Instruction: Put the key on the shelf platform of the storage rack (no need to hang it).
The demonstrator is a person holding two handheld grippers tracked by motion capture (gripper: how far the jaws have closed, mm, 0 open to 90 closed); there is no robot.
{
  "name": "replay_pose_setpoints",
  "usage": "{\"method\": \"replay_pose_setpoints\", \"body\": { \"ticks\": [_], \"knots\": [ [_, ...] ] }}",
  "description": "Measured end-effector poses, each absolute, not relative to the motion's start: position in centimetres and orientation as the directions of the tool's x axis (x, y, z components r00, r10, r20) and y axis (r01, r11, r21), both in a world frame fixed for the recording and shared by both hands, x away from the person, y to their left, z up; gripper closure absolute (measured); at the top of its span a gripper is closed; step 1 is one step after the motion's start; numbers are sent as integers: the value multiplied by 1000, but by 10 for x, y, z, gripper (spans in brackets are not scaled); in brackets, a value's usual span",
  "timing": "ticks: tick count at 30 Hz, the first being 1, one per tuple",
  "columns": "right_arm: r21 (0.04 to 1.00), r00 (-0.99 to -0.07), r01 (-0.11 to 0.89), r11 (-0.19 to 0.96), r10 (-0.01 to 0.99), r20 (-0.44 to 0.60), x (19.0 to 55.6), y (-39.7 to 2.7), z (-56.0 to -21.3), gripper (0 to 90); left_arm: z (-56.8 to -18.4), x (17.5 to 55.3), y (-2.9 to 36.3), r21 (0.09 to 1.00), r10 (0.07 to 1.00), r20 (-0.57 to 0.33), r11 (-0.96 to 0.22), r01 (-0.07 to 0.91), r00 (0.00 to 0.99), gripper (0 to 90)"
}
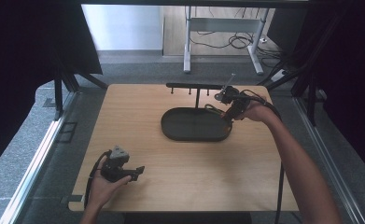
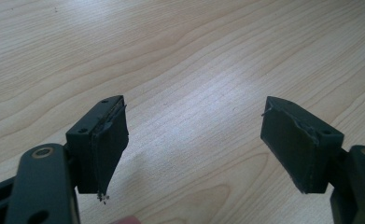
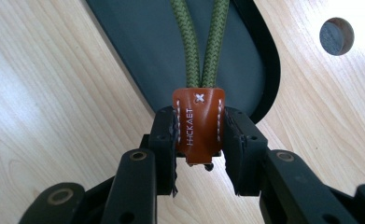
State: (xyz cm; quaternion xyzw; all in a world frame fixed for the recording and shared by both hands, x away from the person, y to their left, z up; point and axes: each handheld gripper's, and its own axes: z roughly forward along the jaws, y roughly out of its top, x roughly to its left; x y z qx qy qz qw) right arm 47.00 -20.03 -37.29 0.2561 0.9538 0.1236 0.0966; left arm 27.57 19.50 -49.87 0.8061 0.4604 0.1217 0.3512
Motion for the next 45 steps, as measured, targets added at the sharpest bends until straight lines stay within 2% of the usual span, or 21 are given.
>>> {"method": "replay_pose_setpoints", "body": {
  "ticks": [45],
  "knots": [
    [271,-839,484,832,530,-126,509,-182,-408,666,-498,276,200,681,829,-122,-330,654,546,233]
  ]
}}
